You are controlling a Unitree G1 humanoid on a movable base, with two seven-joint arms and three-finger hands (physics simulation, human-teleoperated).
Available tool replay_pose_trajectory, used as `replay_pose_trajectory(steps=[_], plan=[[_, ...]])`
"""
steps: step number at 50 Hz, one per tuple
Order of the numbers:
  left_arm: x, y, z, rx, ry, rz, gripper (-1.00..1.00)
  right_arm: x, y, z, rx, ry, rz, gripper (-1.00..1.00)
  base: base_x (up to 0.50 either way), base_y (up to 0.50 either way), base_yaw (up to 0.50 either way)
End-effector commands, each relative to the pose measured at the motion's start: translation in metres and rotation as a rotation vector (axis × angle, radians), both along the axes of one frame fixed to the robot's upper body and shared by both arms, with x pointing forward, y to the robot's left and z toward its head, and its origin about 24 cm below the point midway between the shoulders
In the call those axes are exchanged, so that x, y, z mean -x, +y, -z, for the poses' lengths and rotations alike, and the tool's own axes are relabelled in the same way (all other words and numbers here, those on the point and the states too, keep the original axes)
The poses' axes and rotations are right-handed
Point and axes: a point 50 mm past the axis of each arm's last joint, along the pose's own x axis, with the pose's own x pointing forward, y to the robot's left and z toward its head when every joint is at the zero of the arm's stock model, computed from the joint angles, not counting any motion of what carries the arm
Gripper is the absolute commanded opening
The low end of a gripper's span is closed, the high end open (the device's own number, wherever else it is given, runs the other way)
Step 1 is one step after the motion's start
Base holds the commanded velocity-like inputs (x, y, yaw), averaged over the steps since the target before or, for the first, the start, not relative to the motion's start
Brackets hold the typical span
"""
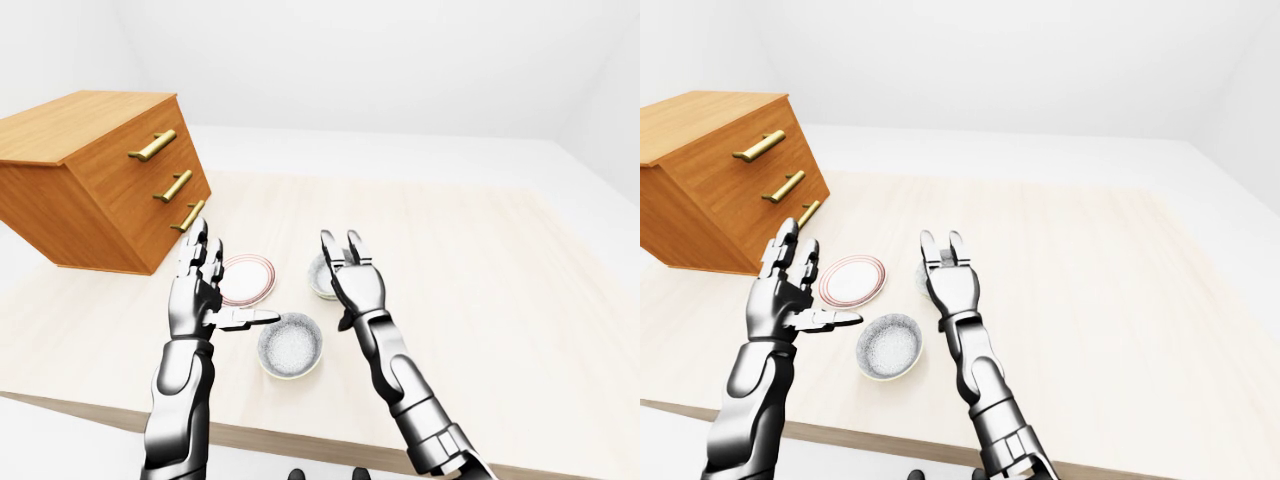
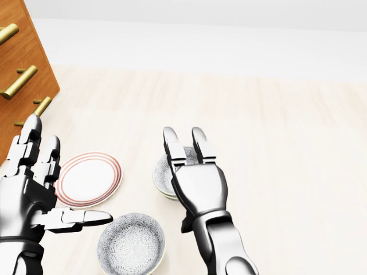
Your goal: Stack the bowl at the front on the bowl in the middle.
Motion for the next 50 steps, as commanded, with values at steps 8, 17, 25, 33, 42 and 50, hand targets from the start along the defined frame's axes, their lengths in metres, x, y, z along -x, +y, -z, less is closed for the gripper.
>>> replay_pose_trajectory(steps=[8, 17, 25, 33, 42, 50], plan=[[-0.001, 0.001, 0.000, 0.001, 0.001, -0.002, 1.00, 0.008, -0.008, -0.024, -0.012, -0.060, 0.005, 1.00, 0.00, 0.00, 0.00], [0.000, 0.001, -0.002, 0.002, -0.007, -0.004, 1.00, 0.019, -0.020, -0.047, -0.047, -0.109, 0.019, 1.00, 0.00, 0.00, 0.00], [0.001, 0.002, -0.003, 0.002, -0.014, -0.005, 1.00, 0.050, -0.051, -0.083, -0.184, -0.178, 0.044, 1.00, 0.00, 0.00, 0.00], [0.002, 0.001, -0.005, 0.000, -0.021, -0.004, 1.00, 0.069, -0.084, -0.095, -0.336, -0.189, 0.065, 1.00, 0.00, 0.00, 0.00], [0.005, 0.002, -0.009, 0.000, -0.042, -0.004, 1.00, 0.088, -0.118, -0.101, -0.639, -0.149, 0.008, 1.00, 0.00, 0.00, 0.00], [0.008, 0.005, -0.015, 0.009, -0.067, -0.007, 1.00, 0.112, -0.138, -0.105, -0.888, -0.133, -0.079, 1.00, 0.00, 0.00, 0.00]])
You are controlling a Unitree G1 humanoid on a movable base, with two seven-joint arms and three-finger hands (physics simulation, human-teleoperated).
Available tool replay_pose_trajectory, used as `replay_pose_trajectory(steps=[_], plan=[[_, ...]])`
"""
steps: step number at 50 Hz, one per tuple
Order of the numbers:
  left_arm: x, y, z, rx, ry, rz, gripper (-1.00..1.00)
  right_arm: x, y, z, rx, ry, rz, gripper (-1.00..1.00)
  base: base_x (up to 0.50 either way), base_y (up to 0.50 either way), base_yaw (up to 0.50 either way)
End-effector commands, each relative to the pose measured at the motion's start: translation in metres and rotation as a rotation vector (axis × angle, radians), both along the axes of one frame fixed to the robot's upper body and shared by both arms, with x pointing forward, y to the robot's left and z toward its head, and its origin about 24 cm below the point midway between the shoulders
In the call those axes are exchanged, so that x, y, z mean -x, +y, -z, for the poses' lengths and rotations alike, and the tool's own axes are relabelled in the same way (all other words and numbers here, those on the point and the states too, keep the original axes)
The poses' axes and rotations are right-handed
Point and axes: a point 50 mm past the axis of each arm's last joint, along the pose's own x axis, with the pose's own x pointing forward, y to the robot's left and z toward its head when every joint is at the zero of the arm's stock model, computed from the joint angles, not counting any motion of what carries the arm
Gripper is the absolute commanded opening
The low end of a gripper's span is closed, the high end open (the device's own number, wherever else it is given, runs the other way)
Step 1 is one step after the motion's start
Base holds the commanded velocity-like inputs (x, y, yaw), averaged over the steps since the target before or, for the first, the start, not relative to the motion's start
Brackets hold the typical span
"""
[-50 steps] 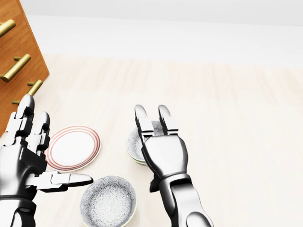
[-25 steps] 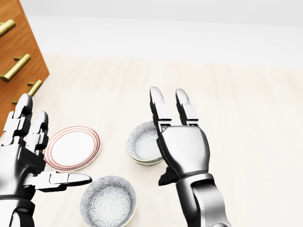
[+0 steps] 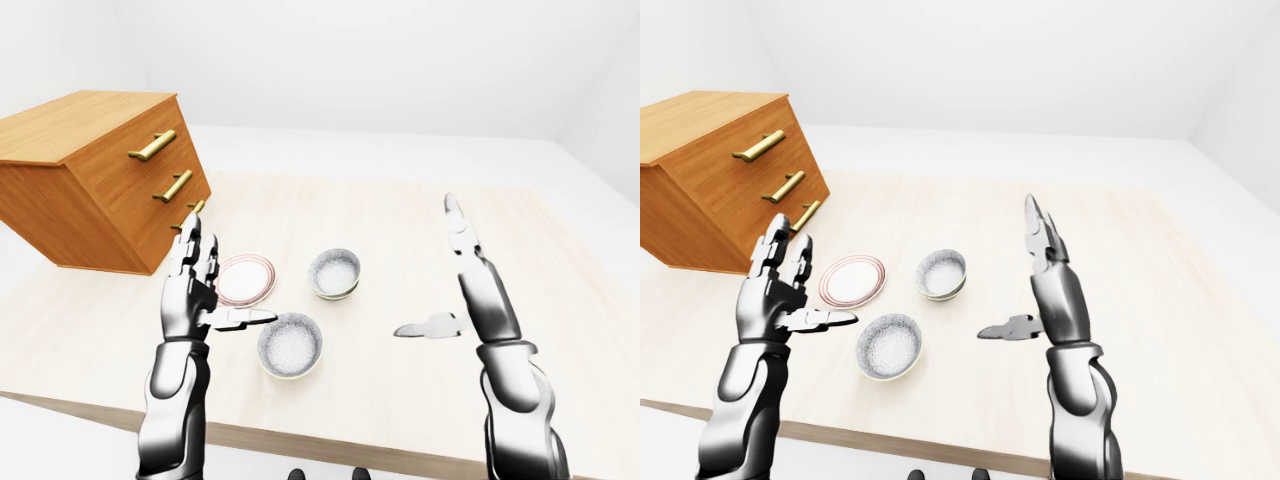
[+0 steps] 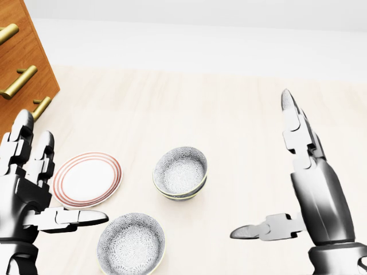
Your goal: Stack the bowl at the front on the bowl in the middle.
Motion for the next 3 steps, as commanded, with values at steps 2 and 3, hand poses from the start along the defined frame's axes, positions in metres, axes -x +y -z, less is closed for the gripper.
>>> replay_pose_trajectory(steps=[2, 3], plan=[[0.0043, 0.0030, -0.0079, 0.010, -0.037, -0.003, 1.00, 0.0365, -0.0297, -0.0136, -0.314, -0.053, -0.140, 1.00, 0.00, 0.00, 0.00], [0.0047, 0.0034, -0.0085, 0.012, -0.041, -0.004, 1.00, 0.0386, -0.0309, -0.0124, -0.330, -0.046, -0.149, 1.00, 0.00, 0.00, 0.00]])
